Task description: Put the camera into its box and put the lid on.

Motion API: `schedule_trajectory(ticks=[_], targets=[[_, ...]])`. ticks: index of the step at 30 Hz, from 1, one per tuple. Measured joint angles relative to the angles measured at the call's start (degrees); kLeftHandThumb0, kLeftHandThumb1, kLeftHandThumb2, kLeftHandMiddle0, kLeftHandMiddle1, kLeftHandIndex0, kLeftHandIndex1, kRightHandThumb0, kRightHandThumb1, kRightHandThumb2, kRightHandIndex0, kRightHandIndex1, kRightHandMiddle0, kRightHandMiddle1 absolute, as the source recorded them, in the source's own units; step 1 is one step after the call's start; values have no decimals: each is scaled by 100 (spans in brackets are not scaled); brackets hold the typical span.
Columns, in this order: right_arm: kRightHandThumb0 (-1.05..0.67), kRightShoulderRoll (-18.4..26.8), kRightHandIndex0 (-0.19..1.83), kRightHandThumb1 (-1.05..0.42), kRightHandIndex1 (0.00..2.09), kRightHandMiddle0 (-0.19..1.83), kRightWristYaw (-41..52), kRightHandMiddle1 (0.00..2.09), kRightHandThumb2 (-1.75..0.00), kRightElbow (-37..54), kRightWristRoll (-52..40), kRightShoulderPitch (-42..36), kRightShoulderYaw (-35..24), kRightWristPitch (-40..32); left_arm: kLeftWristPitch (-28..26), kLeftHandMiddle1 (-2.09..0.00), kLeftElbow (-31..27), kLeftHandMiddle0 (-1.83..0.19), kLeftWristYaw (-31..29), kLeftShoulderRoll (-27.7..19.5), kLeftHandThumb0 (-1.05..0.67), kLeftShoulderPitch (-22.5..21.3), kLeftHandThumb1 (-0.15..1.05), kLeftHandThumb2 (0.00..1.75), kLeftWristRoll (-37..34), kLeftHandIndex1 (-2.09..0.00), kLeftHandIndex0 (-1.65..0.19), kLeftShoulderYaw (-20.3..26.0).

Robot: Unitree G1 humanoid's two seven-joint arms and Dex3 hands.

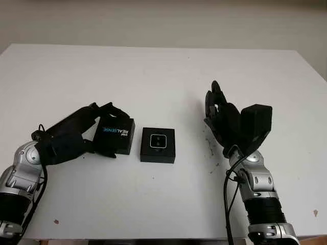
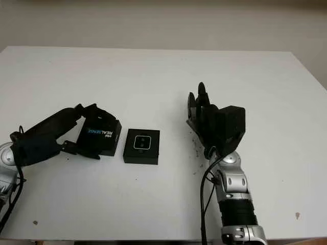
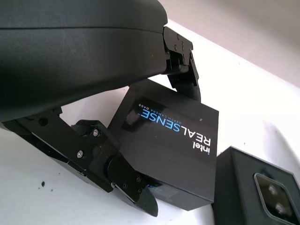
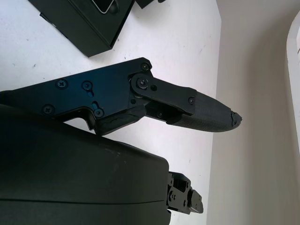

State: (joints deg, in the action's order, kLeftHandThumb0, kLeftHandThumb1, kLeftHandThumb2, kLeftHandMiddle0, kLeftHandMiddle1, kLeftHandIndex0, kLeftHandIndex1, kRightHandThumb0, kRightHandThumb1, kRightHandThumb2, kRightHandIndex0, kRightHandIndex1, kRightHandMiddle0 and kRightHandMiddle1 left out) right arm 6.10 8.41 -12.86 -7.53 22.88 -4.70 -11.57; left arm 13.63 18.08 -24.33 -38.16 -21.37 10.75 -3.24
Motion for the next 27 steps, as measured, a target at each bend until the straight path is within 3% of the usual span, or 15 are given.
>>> schedule_trajectory(ticks=[8, 13, 20, 27], targets=[[-66, -10, -19, -105, 0, -19, 8, 0, -70, 27, 3, -34, 4, -21, -644, -156, -521, -29, -44, 33, -25, 5, 97, 5, -328, -137, -26, 282], [-68, -29, -19, -105, 0, -19, 31, 0, -69, 26, 10, -44, 35, -18, -1700, -159, -1377, -31, -146, 31, -26, -41, 96, 5, -271, -139, -26, 338], [-71, -103, -19, -105, 0, -19, -63, 0, -68, 24, 48, -51, 98, 40, -2975, -143, -2672, -34, -546, -5, -23, -178, 96, 5, -73, -136, -30, 209], [-73, -203, -19, -105, 0, -19, -181, 0, -69, 17, 150, -65, 133, 235, -4096, -149, -3385, -40, -895, 37, -23, -277, 95, 5, -105, -138, -30, -54]])
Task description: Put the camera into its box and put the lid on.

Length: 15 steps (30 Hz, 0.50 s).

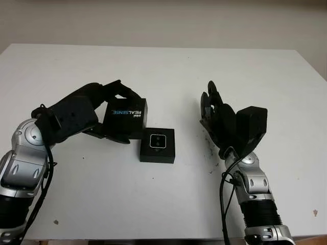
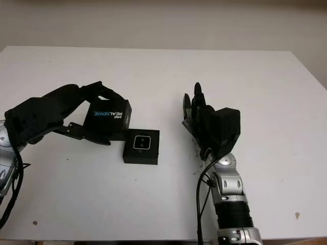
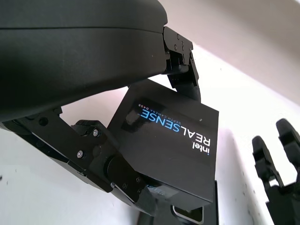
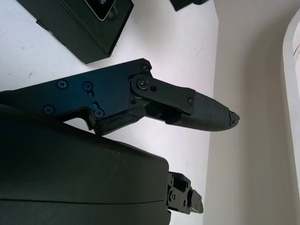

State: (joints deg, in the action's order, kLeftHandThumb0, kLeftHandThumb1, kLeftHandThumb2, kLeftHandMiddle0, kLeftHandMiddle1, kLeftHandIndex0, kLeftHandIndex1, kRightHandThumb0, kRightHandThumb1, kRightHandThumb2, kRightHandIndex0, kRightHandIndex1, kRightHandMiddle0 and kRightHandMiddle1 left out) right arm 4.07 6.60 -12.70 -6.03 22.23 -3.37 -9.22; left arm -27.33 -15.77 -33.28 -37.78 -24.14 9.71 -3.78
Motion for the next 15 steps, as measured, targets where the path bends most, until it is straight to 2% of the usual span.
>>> schedule_trajectory(ticks=[3, 8, 15], targets=[[-74, -36, -19, -105, 0, -19, -23, 0, -69, 0, 11, -2, 11, 23, -330, -162, -114, -39, -125, 83, -26, -60, 95, 5, -45, -144, -30, -179], [-73, -73, -19, -105, 0, -19, -51, 0, -70, 0, 13, -5, 15, 28, -862, -162, -227, -42, -208, 270, -24, -170, 94, 5, -150, -147, -30, -387], [-75, -85, -19, -105, 0, -19, -112, 0, -67, -4, 56, -6, 7, 127, -1366, -161, -217, -39, -126, 585, -27, -194, 94, 5, -379, -150, -30, -407]])
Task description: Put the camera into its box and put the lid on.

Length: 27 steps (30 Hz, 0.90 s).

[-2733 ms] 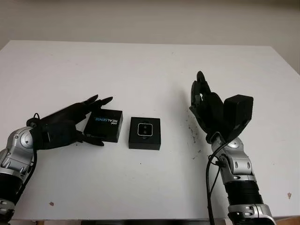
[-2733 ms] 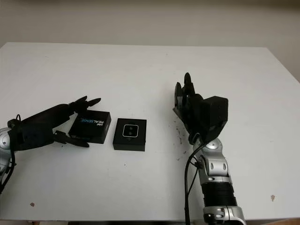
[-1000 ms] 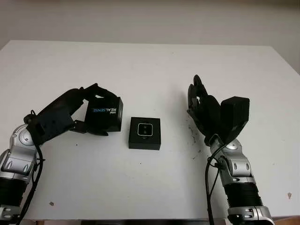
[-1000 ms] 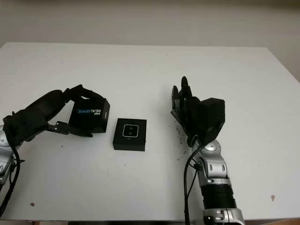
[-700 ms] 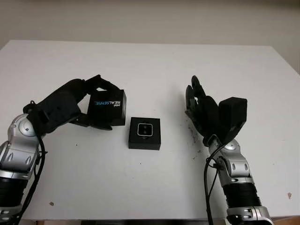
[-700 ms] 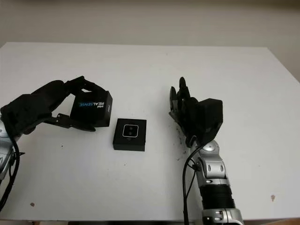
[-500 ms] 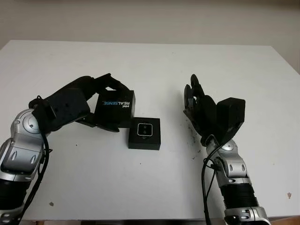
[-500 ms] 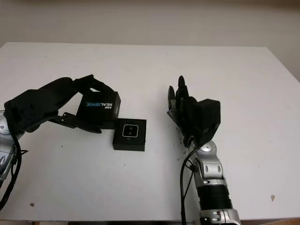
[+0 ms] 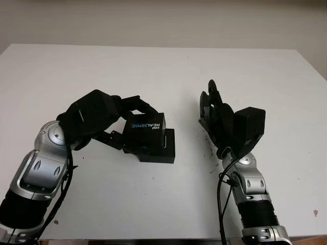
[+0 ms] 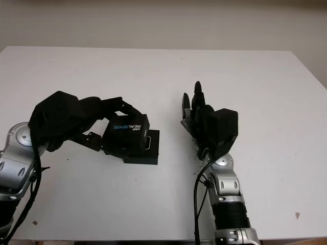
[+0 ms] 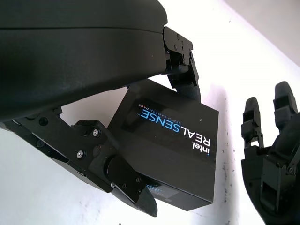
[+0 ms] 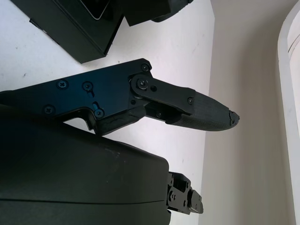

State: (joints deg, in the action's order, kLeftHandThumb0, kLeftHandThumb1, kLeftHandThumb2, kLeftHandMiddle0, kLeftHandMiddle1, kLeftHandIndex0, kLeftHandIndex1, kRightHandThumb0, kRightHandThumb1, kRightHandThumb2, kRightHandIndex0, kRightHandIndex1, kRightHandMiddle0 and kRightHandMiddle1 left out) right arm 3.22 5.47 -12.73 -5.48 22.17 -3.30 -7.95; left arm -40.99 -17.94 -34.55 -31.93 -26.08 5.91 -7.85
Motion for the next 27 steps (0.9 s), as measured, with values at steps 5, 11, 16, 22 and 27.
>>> schedule_trajectory(ticks=[5, 11, 16, 22, 27], targets=[[-75, -4, -19, -105, 0, -19, -7, 0, -67, -1, 11, 0, 0, 12, -31, -166, 72, -38, 194, 106, -28, 0, 94, 5, -4, -151, -27, -16], [-75, -26, -19, -105, 0, -19, -8, 0, -67, -1, 7, 0, -1, 12, 361, -167, 345, -35, 447, 194, -27, 0, 94, 6, 142, -154, -25, -160], [-74, -29, -19, -105, 0, -19, 25, 0, -68, -36, 10, 0, -5, 82, 785, -164, 593, -33, 612, 231, -25, 0, 95, 6, 349, -152, -23, -280], [-75, -34, -19, -105, 0, -19, 71, 0, -67, -131, 10, 0, -1, 205, 1040, -163, 800, -33, 643, 297, -23, 0, 94, 5, 467, -153, -24, -326], [-74, -44, -19, -105, 0, -19, 71, 0, -67, -138, 8, 0, 0, 213, 1177, -165, 833, -36, 644, 332, -23, 0, 94, 5, 529, -155, -25, -346]])
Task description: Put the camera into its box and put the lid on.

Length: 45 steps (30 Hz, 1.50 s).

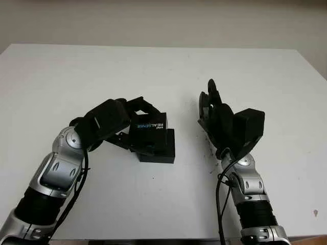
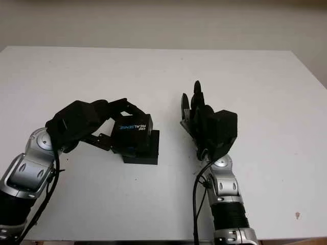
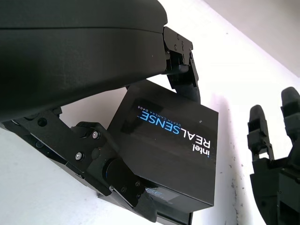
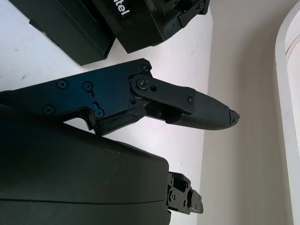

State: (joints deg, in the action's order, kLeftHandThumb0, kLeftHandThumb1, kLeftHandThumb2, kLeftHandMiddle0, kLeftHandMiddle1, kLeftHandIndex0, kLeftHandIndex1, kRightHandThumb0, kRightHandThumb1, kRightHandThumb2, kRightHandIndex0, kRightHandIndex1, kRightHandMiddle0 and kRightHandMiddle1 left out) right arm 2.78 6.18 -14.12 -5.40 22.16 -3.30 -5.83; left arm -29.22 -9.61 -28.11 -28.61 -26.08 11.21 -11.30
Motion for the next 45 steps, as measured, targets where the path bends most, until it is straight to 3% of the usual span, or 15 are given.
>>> schedule_trajectory(ticks=[5, 18, 24, 33, 45], targets=[[-75, -7, -19, -105, 0, -19, -6, 0, -67, -38, 1, 0, 0, 7, -60, -167, -2, -37, -13, 85, -22, 0, 94, 5, -19, -156, -27, -3], [-74, -53, -19, -105, 0, -19, -12, 0, -67, -38, 3, 0, 3, 7, -950, -171, -95, -40, -170, 308, -27, -101, 91, 5, -229, -159, -30, -10], [-74, -71, -19, -105, 0, -19, -28, 0, -67, -38, 5, 0, 3, 7, -1105, -170, -118, -42, -156, 324, -27, -187, 91, 5, -201, -162, -31, -117], [-73, -93, -19, -105, 0, -19, -70, 0, -67, -38, 31, -9, 14, 27, -956, -167, -101, -44, -110, 380, -23, -186, 91, 5, -195, -166, -36, -189], [-71, -108, -19, -105, 0, -19, -111, 0, -67, -38, 55, -75, 45, 109, -196, -175, -47, -43, -23, 335, -18, -27, 91, 6, 4, -172, -33, -355]])
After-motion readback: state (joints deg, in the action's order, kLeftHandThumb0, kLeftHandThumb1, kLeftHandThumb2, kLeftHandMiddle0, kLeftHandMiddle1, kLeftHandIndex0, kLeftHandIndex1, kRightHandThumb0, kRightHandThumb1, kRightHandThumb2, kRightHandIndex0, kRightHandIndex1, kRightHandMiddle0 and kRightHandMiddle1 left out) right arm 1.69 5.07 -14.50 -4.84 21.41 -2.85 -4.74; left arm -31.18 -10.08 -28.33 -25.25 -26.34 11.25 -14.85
